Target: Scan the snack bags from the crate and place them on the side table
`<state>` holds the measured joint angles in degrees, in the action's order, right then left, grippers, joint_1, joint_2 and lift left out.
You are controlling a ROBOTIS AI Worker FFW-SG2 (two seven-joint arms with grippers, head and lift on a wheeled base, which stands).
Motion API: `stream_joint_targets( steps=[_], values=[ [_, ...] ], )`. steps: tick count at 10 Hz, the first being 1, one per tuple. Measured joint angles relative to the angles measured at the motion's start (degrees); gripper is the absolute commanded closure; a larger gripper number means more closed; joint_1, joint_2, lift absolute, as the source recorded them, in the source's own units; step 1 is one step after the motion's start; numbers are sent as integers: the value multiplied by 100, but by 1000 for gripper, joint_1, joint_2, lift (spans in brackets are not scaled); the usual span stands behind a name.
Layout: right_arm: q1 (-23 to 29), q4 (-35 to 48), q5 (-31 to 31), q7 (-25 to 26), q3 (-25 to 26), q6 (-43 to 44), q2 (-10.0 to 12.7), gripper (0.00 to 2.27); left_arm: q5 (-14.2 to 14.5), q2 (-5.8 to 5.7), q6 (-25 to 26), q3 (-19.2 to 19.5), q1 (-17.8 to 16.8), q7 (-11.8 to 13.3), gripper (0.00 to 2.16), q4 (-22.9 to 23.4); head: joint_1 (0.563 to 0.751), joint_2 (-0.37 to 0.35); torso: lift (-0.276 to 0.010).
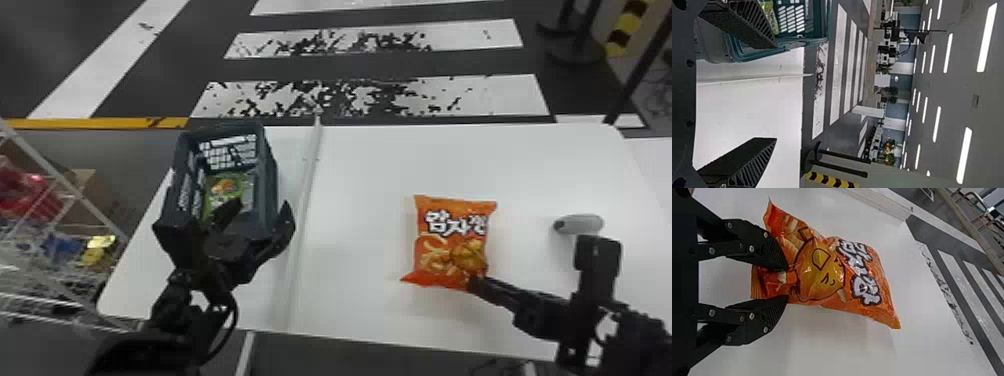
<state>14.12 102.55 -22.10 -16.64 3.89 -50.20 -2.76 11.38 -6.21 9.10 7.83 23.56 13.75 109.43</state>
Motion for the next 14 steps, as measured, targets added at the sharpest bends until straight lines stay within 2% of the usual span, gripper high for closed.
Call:
stream_joint_targets(
  steps=[2, 4, 6, 8, 11, 14],
  values=[
    [-5, 4, 68, -30, 70, 212, -1, 2250, 20, -3, 0, 21, -1, 13, 26, -17, 695, 156, -50],
    [-7, 392, 217, -69, 246, 104, -55, 2250, 24, -8, 1, 26, -1, 37, 26, -35, 695, 128, -50],
    [-24, 1235, 895, -61, 297, -412, -124, 2250, 31, -11, 5, 34, -1, 49, 26, -44, 695, 90, -50],
    [-118, 1887, 1952, -63, -33, -781, -161, 2250, 31, -9, 15, 34, -20, 53, 26, -70, 695, 74, -50],
    [-223, 2172, 4698, 58, -1638, -888, -477, 2250, 31, 0, 18, 38, -27, 71, 36, -105, 695, 80, -50],
    [-361, 1679, 7048, 284, -3095, -1111, -717, 2250, 31, 3, 18, 60, -27, 84, 36, -112, 695, 90, -50]
  ],
)
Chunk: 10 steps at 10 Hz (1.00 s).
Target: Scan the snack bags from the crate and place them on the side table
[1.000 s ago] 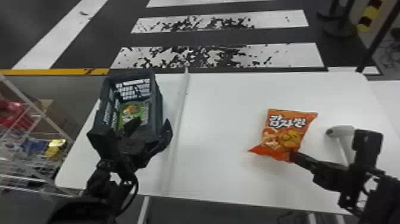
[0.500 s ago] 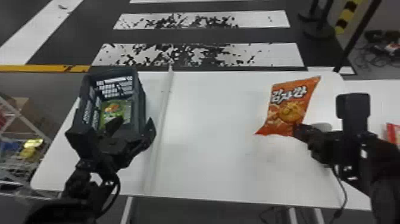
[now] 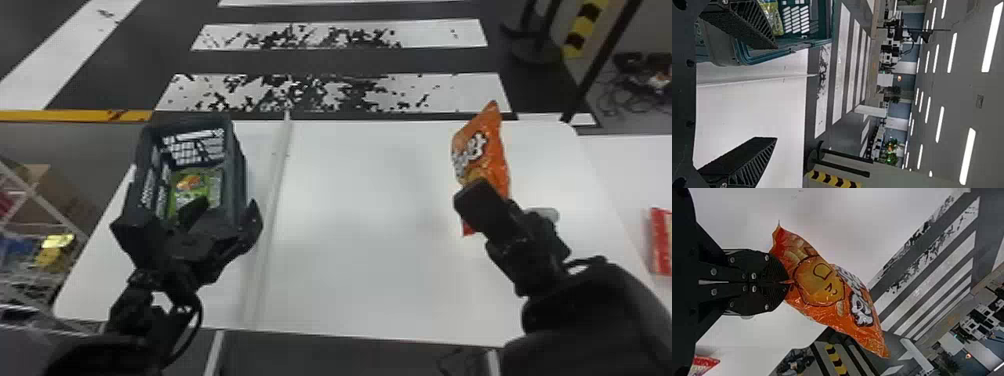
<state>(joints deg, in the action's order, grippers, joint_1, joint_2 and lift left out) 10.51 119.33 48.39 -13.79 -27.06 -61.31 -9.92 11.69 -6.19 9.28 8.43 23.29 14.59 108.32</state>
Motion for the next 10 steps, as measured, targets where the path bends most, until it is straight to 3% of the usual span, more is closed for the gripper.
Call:
stream_joint_targets(
  steps=[3, 6, 7, 8, 9, 10],
  values=[
    [-183, -1061, 1588, 185, -1163, -146, -193, 2250, 0, -3, 0, 1, 0, 0, 36, -4, 695, 113, -50],
    [-322, -2055, 2586, 278, -2090, -451, -238, 2169, 24, 0, 0, 1, 0, 51, 36, -41, 695, 138, -50],
    [-343, -2250, 2680, 255, -2305, -523, -240, 1845, 26, 3, 0, 1, 0, 53, 36, -51, 695, 149, -50],
    [-330, -2302, 2599, 245, -2465, -542, -255, 1366, 26, 3, 0, 6, 5, 53, 36, -54, 695, 156, -50],
    [-299, -2261, 2371, 208, -2554, -578, -264, 228, 26, 2, 0, 9, 9, 54, 36, -53, 695, 174, -50],
    [-266, -2151, 2067, 191, -2574, -628, -267, -1, 26, 0, 0, 10, 9, 76, 36, -48, 695, 183, -50]
  ],
)
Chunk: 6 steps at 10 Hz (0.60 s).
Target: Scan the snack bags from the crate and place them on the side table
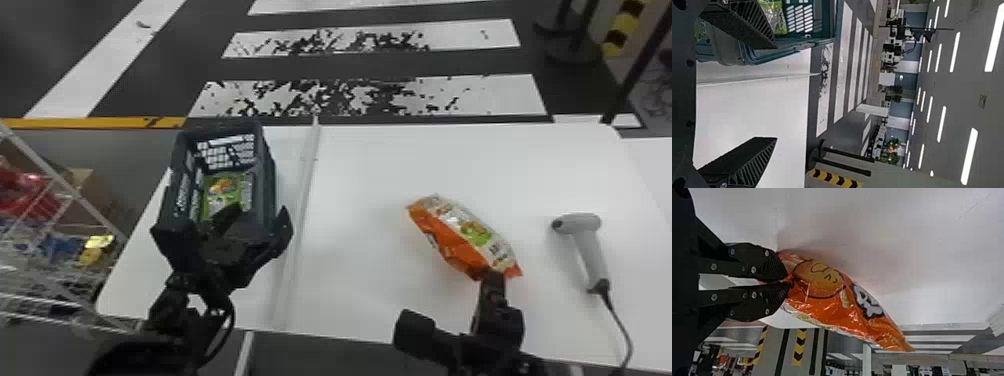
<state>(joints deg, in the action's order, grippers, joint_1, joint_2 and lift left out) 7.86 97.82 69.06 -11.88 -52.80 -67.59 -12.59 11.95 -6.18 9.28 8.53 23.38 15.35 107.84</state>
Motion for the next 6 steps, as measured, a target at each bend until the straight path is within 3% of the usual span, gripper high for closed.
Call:
stream_joint_targets(
  steps=[2, 6],
  values=[
    [114, 517, -772, -106, 167, -54, -30, 56, 0, -6, 0, -8, 0, 21, 36, 20, 695, 200, -50],
    [472, 2193, -2675, -514, 1249, -57, -74, 100, -10, -14, 0, -43, 9, -25, 36, 151, 695, 221, -50]
  ],
)
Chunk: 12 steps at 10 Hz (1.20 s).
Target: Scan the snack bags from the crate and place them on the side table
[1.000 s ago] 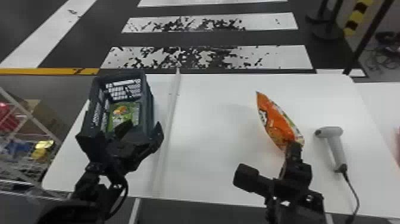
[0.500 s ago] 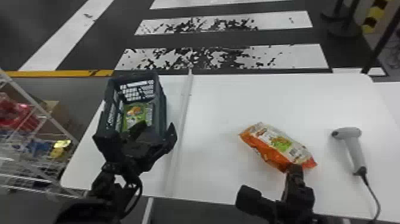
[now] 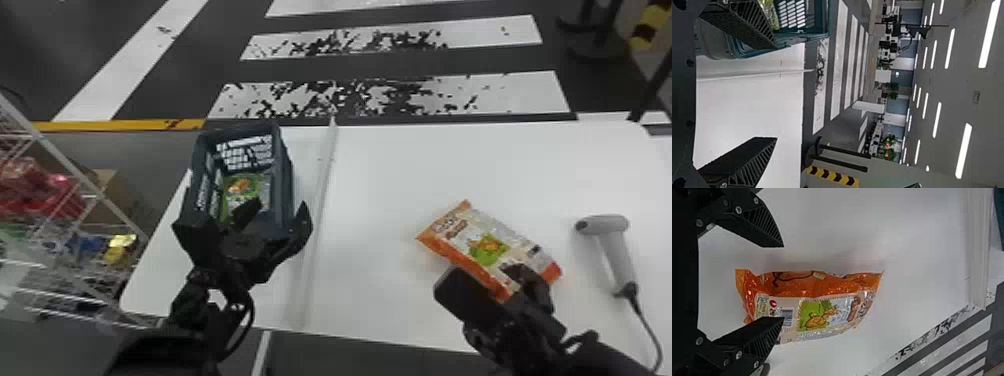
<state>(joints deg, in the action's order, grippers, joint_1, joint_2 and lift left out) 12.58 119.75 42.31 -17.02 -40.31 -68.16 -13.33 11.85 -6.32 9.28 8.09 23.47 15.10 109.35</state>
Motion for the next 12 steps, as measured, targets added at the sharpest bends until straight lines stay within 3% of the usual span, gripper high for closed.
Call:
stream_joint_targets(
  steps=[1, 2, 3, 4, 5, 8, 12],
  values=[
    [44, 250, -513, -50, 302, 10, 14, 255, -24, 0, 5, -9, 11, -80, 36, 38, 695, 227, -50],
    [77, 417, -1122, -235, 664, 34, 39, 552, -57, 3, 40, -21, 29, -168, 36, 93, 695, 237, -50],
    [102, 527, -1752, -395, 1029, 123, 54, 1129, -74, 6, 75, -26, 53, -241, 36, 154, 695, 242, -50],
    [125, 574, -2145, -471, 1272, 266, 61, 2044, -83, 6, 95, -27, 77, -274, 36, 206, 695, 253, -50],
    [137, 581, -2316, -464, 1396, 379, 84, 2263, -86, 4, 104, -27, 85, -278, 36, 230, 695, 255, -50],
    [85, 254, -2873, -544, 1729, 1189, 137, 2263, -111, 20, 107, -27, 88, -274, 36, 233, 695, 262, -50],
    [-526, -1067, -2991, -529, 1620, 2206, 369, 2263, -177, 36, 144, -21, 88, -279, 36, 234, 695, 284, -50]
  ],
)
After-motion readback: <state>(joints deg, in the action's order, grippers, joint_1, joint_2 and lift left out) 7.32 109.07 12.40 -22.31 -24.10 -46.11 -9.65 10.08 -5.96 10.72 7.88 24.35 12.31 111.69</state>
